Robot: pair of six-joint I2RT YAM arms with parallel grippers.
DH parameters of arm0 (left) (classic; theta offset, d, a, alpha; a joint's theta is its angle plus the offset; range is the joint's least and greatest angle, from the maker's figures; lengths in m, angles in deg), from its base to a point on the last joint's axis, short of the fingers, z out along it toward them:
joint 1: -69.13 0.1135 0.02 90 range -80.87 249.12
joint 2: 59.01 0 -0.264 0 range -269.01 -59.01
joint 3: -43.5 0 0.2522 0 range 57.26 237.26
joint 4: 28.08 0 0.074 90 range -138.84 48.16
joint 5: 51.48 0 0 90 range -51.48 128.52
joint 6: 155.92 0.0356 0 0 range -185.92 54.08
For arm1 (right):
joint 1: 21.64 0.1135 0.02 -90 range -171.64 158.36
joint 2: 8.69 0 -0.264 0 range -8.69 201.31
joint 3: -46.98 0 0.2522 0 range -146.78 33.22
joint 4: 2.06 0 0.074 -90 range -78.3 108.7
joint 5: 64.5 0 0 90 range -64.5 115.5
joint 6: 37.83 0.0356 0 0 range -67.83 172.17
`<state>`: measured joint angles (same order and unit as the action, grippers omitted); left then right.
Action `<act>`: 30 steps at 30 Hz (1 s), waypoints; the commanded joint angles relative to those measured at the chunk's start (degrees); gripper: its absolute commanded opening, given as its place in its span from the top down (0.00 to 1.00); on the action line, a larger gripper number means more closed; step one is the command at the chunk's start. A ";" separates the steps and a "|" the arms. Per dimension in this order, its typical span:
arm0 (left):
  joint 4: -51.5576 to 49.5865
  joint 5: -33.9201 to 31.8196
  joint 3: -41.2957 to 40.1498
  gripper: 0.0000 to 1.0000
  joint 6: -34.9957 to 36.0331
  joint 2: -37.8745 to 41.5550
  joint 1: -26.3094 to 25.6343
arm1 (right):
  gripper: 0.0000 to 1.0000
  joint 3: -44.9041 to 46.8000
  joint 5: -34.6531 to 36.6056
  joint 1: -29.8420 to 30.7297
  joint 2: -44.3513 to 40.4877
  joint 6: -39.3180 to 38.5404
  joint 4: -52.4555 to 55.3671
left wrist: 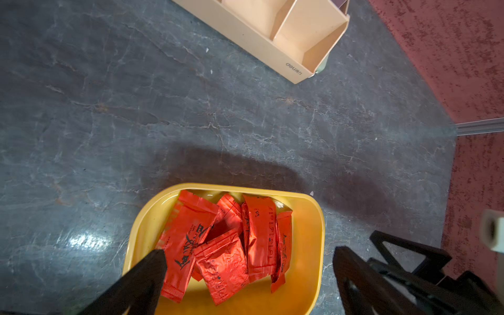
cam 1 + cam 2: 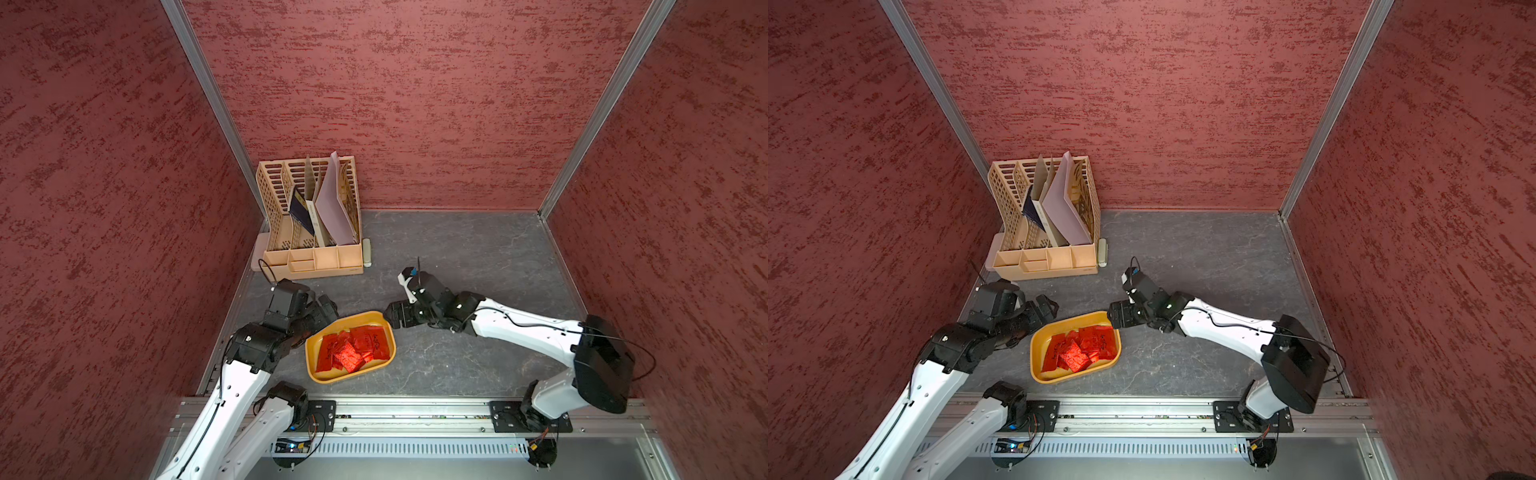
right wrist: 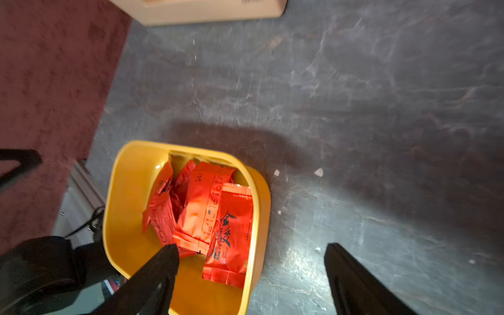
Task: Take the tea bags out of the storage box
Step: Pick up the storage box at the center of the board.
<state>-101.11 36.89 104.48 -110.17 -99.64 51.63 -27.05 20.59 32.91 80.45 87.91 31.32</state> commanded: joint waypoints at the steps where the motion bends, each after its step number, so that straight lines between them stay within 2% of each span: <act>1: -3.36 -2.59 -0.48 0.00 -3.04 -0.14 -0.28 | 0.19 -2.64 4.67 2.14 3.32 1.91 4.32; 8: -4.79 -2.61 0.46 0.00 -3.39 1.02 -0.26 | 0.25 -8.20 7.13 5.94 12.15 2.89 7.77; 11: -5.59 -4.48 0.33 0.00 -3.97 2.72 -0.07 | 0.33 -10.09 9.25 5.97 14.44 3.51 9.76; 13: -6.49 -6.25 0.26 0.00 -5.66 4.24 0.47 | 0.42 -12.15 10.78 5.99 15.81 4.10 11.72; 17: -3.71 -1.98 -0.72 0.00 -2.67 6.33 2.14 | 0.56 -15.50 11.55 5.92 19.30 4.99 14.29; 21: -3.03 0.00 -0.64 0.00 -1.04 5.89 3.07 | 0.76 -17.33 12.77 5.93 20.33 6.08 14.90; 23: -3.27 -0.32 -0.46 0.00 -0.92 5.12 3.75 | 0.78 -18.69 13.66 5.75 20.83 6.38 15.82; 30: -0.90 3.16 -0.10 0.00 1.60 0.45 5.95 | 0.99 -21.76 12.28 2.86 22.56 7.96 14.41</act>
<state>-104.17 38.16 104.29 -110.76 -97.65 56.63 -47.01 31.72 37.65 102.01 94.60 45.90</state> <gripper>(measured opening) 0.997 0.100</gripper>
